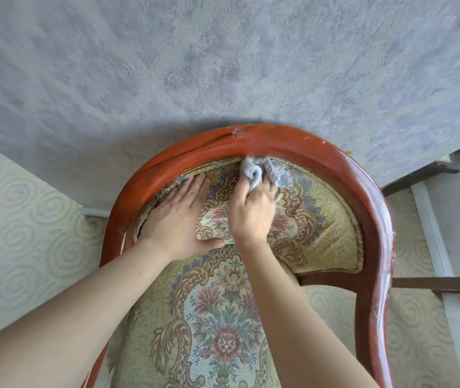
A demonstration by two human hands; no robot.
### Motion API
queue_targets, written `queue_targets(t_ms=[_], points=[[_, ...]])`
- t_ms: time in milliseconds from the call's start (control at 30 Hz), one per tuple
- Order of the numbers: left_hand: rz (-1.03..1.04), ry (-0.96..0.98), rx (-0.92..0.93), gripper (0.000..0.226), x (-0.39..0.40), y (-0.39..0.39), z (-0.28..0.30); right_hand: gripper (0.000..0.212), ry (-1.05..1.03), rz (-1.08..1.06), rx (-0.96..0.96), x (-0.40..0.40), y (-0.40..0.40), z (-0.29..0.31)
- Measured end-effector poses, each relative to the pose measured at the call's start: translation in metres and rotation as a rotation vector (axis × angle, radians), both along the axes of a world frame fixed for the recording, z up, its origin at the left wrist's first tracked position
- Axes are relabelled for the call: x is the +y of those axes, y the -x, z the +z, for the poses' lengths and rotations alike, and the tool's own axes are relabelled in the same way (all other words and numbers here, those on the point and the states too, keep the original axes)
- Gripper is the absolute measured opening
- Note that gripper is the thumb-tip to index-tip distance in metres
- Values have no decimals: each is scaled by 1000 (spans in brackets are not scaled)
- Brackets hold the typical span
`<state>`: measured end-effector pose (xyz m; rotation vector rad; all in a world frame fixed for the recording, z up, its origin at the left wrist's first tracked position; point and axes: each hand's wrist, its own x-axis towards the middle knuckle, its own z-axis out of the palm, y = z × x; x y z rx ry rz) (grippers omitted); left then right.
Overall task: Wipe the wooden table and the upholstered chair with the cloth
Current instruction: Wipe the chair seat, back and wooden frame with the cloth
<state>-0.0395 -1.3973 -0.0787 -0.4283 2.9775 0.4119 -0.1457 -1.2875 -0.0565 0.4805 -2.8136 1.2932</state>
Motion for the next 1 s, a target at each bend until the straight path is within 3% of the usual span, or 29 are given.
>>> queue_targets(t_ms=[133,233,300,367,500,567,667,800,1000], points=[[6,-22,27,128,1,1,2,40,-54,255,140,2,-9,-3],[9,-45,28,125,2,1,4,50,-18,414,-101,12,-12,0],[1,-31,18,127,1,1,5,55,256,315,-400,24,-9,11],[-14,-17,5,129,-2,0,6,55,510,142,-554,43,-5,20],[-23,18,-29,127,-4,-2,5,33,888,-310,-512,89,7,39],[-2,16,-24,126,-1,-2,4,39,831,-478,-325,108,17,48],[1,26,-29,127,0,-3,4,53,506,-571,-62,105,25,43],[1,53,-44,132,0,-2,6,68,39,-286,-98,50,13,8],[7,26,-1,133,4,0,6,49,7,29,-18,-3,-8,-6]])
